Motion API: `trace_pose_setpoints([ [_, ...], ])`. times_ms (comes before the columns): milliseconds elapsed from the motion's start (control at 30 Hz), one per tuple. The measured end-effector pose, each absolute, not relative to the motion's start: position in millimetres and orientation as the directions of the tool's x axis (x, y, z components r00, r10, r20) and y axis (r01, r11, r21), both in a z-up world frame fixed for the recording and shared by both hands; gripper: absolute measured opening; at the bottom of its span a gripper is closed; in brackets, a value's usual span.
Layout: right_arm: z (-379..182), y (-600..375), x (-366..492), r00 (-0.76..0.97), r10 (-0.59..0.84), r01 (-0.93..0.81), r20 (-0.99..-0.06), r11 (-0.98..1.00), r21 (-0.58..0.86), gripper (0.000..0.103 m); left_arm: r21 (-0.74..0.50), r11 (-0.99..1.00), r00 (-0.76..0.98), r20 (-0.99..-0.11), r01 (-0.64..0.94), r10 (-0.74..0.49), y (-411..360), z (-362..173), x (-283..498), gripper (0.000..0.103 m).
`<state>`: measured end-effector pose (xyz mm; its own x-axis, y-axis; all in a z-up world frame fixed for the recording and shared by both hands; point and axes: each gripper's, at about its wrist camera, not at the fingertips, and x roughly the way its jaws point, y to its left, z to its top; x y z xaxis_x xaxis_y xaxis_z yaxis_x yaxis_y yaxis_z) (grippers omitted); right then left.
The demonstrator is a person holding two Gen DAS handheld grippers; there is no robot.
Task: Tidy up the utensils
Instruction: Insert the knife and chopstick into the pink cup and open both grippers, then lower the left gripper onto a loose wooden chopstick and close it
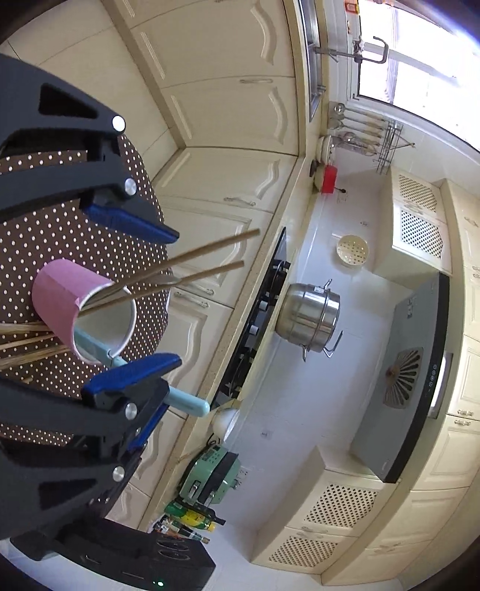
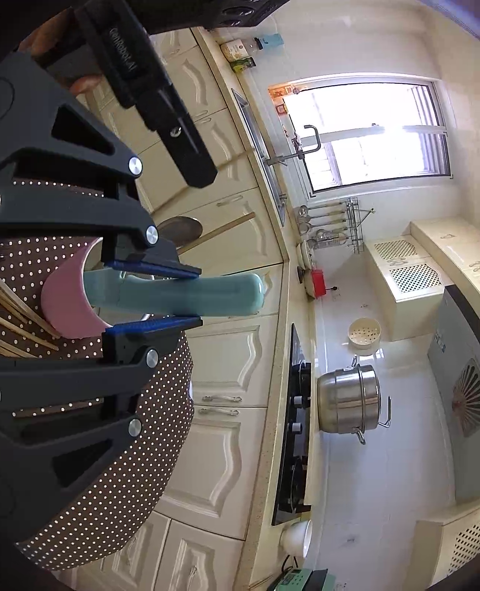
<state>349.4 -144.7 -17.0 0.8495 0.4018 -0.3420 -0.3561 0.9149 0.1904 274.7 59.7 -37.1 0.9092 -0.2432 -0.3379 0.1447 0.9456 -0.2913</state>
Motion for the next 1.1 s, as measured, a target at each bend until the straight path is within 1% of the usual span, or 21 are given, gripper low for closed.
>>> trace_pose_setpoints([
  [333,-27,-141,347,0.838,0.397,-0.352,-0.375,0.918,0.183,0.022,-0.191,0.978,0.906,-0.395,0.08,-0.152,58,-45,267,0.062],
  [500,-33,-139,347,0.826,0.388,-0.344,-0.41,0.922,0.179,0.022,-0.168,0.983,0.896,-0.421,0.075,-0.14,60,-51,264,0.062],
  [533,-34,-139,345,0.827,0.384,-0.341,-0.41,0.923,0.177,0.026,-0.168,0.983,0.895,-0.424,0.075,-0.141,61,-52,263,0.062],
  [600,-34,-140,343,0.827,0.386,-0.339,-0.409,0.922,0.186,0.043,-0.166,0.983,0.893,-0.428,0.075,-0.14,62,-52,260,0.062],
  [633,-33,-141,341,0.831,0.385,-0.336,-0.403,0.923,0.189,0.055,-0.165,0.983,0.892,-0.43,0.075,-0.14,61,-52,259,0.062],
  [800,-26,-143,332,0.84,0.379,-0.334,-0.389,0.925,0.181,0.055,-0.163,0.984,0.891,-0.433,0.076,-0.14,64,-50,249,0.062],
  [867,-23,-145,328,0.844,0.373,-0.328,-0.386,0.928,0.178,0.058,-0.167,0.983,0.889,-0.433,0.082,-0.148,64,-48,244,0.062],
  [933,-20,-150,324,0.848,0.367,-0.322,-0.383,0.93,0.177,0.059,-0.167,0.982,0.884,-0.441,0.092,-0.158,64,-48,239,0.063],
  [1033,-16,-157,318,0.85,0.356,-0.311,-0.388,0.934,0.176,0.059,-0.168,0.979,0.865,-0.468,0.117,-0.184,63,-49,232,0.063],
  [1100,-13,-163,312,0.849,0.348,-0.304,-0.397,0.937,0.17,0.061,-0.175,0.975,0.836,-0.508,0.136,-0.208,62,-53,229,0.063],
])
